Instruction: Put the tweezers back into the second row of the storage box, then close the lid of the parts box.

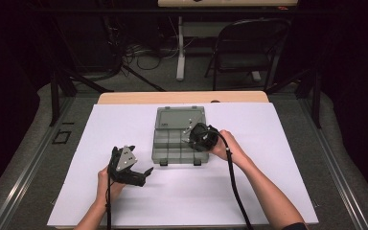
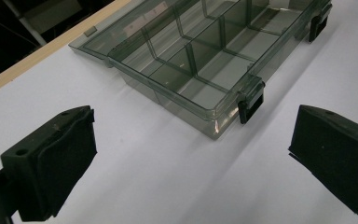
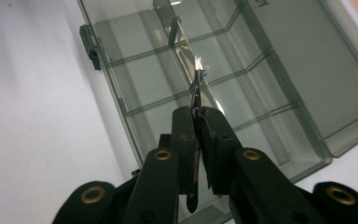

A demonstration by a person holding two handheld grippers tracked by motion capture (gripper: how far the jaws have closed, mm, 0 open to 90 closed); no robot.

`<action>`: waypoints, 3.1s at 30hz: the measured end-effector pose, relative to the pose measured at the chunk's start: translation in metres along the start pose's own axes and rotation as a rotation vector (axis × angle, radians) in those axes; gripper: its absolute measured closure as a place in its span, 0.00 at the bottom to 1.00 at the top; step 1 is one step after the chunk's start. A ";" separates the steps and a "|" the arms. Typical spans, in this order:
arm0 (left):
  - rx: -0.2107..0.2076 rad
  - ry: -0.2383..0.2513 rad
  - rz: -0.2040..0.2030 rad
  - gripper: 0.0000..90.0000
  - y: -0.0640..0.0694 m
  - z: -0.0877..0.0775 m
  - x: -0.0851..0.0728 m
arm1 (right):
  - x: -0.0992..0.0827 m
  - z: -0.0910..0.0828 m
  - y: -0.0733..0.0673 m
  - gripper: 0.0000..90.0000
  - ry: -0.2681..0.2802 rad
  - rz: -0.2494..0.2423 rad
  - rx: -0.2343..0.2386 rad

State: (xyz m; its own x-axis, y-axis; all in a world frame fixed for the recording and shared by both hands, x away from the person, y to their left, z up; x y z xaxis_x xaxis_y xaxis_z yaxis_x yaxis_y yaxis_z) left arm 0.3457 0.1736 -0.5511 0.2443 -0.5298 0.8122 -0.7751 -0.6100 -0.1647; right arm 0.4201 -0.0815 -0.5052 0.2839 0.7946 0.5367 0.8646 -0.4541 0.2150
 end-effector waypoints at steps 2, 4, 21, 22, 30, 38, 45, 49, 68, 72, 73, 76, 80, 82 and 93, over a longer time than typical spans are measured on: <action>0.000 0.000 -0.003 0.00 0.000 0.000 0.000 | 0.000 0.004 -0.001 0.93 0.000 0.000 -0.006; -0.001 0.000 -0.003 0.00 0.000 0.000 0.000 | -0.001 0.006 -0.001 0.86 -0.006 0.002 -0.005; -0.005 -0.002 0.001 0.00 0.001 0.000 0.000 | -0.005 0.002 0.006 0.17 0.018 0.120 0.018; -0.005 -0.002 0.003 0.00 0.001 0.000 0.000 | -0.006 0.001 0.006 0.16 0.025 0.124 0.016; -0.006 -0.003 0.007 0.00 0.002 0.000 0.000 | -0.018 -0.009 0.006 0.09 0.054 0.153 0.009; -0.005 -0.002 0.011 0.00 0.002 0.000 0.000 | -0.031 -0.020 0.005 0.02 0.117 0.192 -0.008; -0.007 -0.001 0.014 0.00 0.003 0.000 0.000 | -0.039 -0.027 0.006 0.00 0.104 0.206 -0.009; -0.007 -0.002 0.020 0.00 0.003 0.001 0.001 | -0.045 -0.027 0.005 0.00 0.138 0.217 -0.021; -0.023 -0.009 0.023 0.00 0.003 0.004 0.001 | -0.086 -0.047 -0.001 0.00 0.202 0.270 -0.060; -0.023 -0.008 0.024 0.00 0.004 0.004 0.001 | -0.092 -0.052 -0.002 0.00 0.204 0.267 -0.080; -0.026 -0.011 0.026 0.00 0.004 0.004 0.001 | -0.094 -0.054 -0.003 0.00 0.212 0.270 -0.076; -0.033 -0.015 0.027 0.00 0.004 0.005 0.001 | -0.098 -0.056 -0.004 0.00 0.221 0.271 -0.079; -0.037 -0.020 0.033 0.00 0.004 0.005 0.001 | -0.103 -0.056 -0.006 0.00 0.218 0.276 -0.082; -0.036 -0.021 0.033 0.00 0.004 0.005 0.001 | -0.105 -0.057 -0.006 0.00 0.219 0.284 -0.081; -0.064 -0.034 0.039 0.00 0.002 0.006 0.002 | -0.109 -0.058 -0.004 0.00 0.266 0.296 -0.085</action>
State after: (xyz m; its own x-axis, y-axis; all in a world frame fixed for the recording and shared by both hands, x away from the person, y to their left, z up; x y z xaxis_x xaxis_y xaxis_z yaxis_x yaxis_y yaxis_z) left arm 0.3478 0.1680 -0.5533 0.2320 -0.5729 0.7861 -0.8198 -0.5502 -0.1590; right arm 0.3612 -0.1898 -0.5172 0.3884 0.4976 0.7756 0.7212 -0.6881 0.0803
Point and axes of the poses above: each handheld gripper's, and its own axes: z roughly forward along the jaws, x roughly out of its top, y roughly to its right, the point moved 3 cm from there along z, roughly forward along the jaws, and after that the axes turned 5 degrees about -x, right-handed, at the moved point
